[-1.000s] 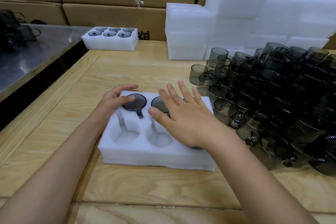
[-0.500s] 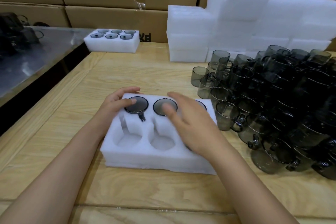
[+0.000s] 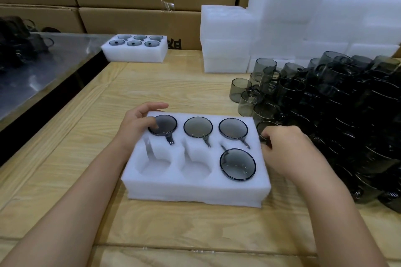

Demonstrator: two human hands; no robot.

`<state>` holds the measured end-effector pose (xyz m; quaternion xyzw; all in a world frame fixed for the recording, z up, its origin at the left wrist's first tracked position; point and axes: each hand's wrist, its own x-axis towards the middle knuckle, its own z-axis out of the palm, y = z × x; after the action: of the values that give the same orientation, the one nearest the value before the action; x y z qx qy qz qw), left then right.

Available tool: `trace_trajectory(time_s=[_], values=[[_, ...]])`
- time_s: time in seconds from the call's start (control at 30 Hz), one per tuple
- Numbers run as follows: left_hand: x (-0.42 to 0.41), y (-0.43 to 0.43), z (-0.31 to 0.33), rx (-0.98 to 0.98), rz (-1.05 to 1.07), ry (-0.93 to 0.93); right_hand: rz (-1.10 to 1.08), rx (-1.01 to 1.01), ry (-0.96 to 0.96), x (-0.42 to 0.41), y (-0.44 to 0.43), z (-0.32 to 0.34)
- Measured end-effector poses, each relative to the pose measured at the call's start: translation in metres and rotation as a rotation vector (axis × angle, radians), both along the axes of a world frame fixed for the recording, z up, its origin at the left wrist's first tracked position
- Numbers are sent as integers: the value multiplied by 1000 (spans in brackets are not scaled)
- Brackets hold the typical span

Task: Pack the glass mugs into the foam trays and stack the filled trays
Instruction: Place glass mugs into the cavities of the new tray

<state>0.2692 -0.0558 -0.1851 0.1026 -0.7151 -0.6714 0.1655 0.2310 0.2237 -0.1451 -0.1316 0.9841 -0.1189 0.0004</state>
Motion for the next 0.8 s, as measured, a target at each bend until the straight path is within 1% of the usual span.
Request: trace_trajectory(time_s=[0.07, 0.13, 0.17, 0.23, 0.3, 0.33, 0.4, 0.43, 0.5, 0.57, 0.63, 0.7, 0.8], values=[[1, -1, 0, -2, 2, -6, -33, -39, 33, -1, 0, 1], [1, -2, 1, -25, -1, -13, -74, -77, 108, 1, 1, 5], [2, -2, 1, -44, -5, -11, -91, -97, 178, 3, 1, 7], [3, -2, 1, -64, -24, -12, -94, -194, 393, 6, 2, 12], [6, -3, 2, -64, -62, -12, -22, -376, 603, 12, -1, 16], [7, -4, 2, -79, -70, -11, 39, -481, 663, 16, -5, 17], [11, -7, 3, -180, -72, -4, 195, -652, 667, 22, -15, 16], [13, -9, 5, -270, -74, -6, 270, -691, 642, 25, -20, 15], [18, -10, 14, -480, -91, 0, 401, -681, 588, 32, -30, 10], [25, -4, 26, -602, -159, 41, 523, -631, 525, 38, -38, 4], [31, 7, 37, -659, -292, 83, 615, -598, 479, 41, -43, 0], [34, 21, 42, -676, -392, 134, 650, -590, 462, 42, -44, -1], [37, 33, 44, -621, -351, 207, 621, -662, 433, 42, -42, 0]])
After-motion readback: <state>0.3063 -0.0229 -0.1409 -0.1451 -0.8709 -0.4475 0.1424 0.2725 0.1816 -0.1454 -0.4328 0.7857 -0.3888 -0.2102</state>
